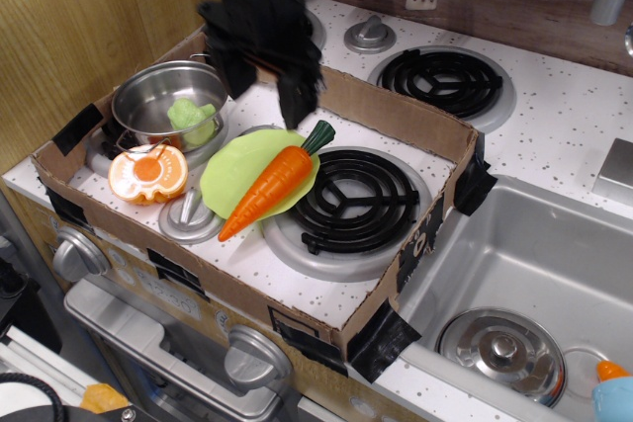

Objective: Take carrot off plate

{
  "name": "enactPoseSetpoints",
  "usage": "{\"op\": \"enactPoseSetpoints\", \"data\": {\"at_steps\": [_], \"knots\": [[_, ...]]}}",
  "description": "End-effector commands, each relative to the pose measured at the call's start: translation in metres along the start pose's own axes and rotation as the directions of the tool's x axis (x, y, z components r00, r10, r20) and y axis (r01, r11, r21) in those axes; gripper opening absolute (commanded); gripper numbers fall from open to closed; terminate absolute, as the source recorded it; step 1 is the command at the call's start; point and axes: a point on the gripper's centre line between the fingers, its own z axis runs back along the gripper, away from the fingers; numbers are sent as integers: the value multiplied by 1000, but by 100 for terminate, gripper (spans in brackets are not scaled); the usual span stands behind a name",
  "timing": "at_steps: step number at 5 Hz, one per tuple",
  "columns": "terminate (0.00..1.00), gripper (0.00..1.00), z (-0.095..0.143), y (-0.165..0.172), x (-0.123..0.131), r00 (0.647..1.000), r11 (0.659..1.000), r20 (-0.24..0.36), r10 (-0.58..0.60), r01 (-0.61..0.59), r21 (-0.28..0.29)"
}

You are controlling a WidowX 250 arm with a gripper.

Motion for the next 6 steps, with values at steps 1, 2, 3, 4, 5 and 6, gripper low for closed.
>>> {"op": "enactPoseSetpoints", "data": {"at_steps": [1,2,3,4,5,6], "knots": [[0,100,-8,4,-9,997,999,63,-31,33,-32],[0,100,-19,4,-13,998,999,61,-10,13,-47],[0,100,-34,5,-14,997,998,77,-12,18,-67],[0,100,-47,4,-16,996,997,94,-1,9,-82],[0,100,-58,5,-19,994,995,111,2,9,-101],[0,0,-59,5,-17,994,995,106,-2,13,-103]]}}
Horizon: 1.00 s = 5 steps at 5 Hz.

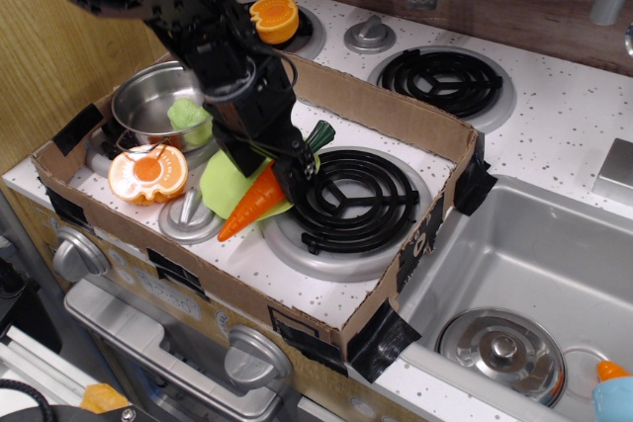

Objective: Take carrot off plate

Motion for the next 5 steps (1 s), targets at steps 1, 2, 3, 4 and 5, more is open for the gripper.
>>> {"op": "enactPoseSetpoints", "data": {"at_steps": [1,2,3,4,5], "knots": [[0,0,8,3,7,1000,1000,0,24,-24,2],[0,0,12,-3,10,998,998,-13,67,-67,-13],[0,0,24,-8,22,987,985,-13,162,-163,-63],[0,0,35,-3,41,917,918,-82,391,-395,-44],[0,0,42,7,57,802,802,-59,595,-597,-23]]}}
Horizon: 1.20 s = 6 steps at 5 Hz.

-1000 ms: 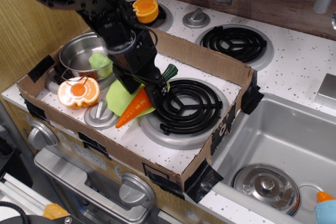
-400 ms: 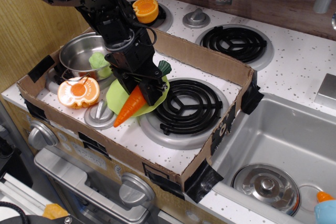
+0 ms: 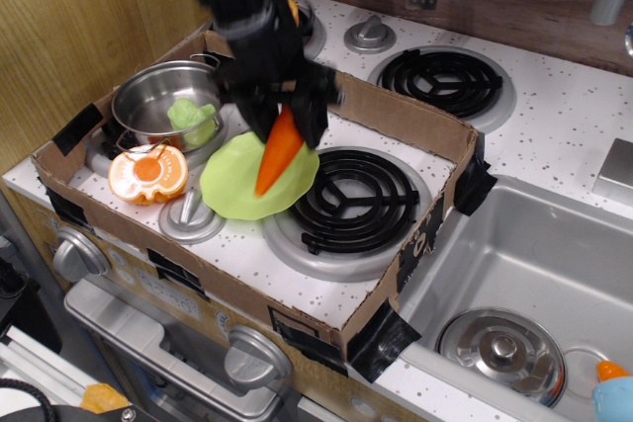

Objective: Take carrot off plate

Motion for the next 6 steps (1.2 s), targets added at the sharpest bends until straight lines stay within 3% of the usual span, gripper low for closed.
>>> {"op": "enactPoseSetpoints", "data": {"at_steps": [1,2,3,4,5,6], "knots": [[0,0,11,9,46,900,910,149,410,-415,-4],[0,0,2,13,54,770,780,190,609,-625,27],[0,0,-4,12,58,587,617,296,753,-787,-9],[0,0,-8,5,62,367,420,367,855,-904,-76],[0,0,-9,0,65,293,349,379,878,-933,-86],[0,0,-18,2,62,288,362,390,874,-923,-128]]}}
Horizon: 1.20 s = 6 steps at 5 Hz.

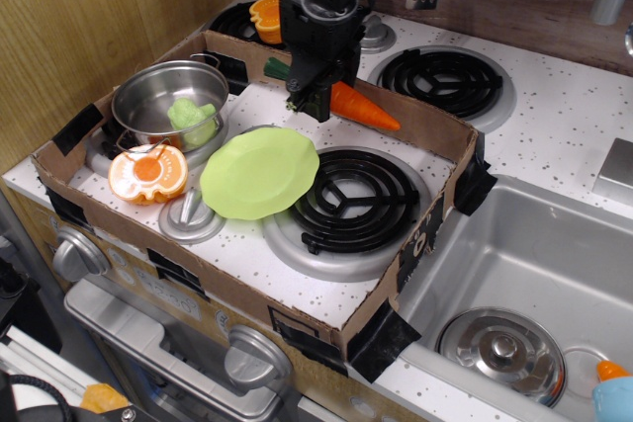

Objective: Take carrot off plate

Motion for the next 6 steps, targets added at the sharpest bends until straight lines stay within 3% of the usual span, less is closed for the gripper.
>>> {"op": "enactPoseSetpoints", "data": {"at_steps": [1,2,3,4,6], "knots": [[0,0,0,1,8,998,988,45,-33,39,-152],[0,100,-7,4,8,994,977,66,-87,99,-189],[0,100,-5,1,7,990,972,76,-121,134,-194],[0,100,-1,2,11,982,954,133,-136,166,-251],[0,100,27,-9,21,967,950,174,-186,222,-221]]}}
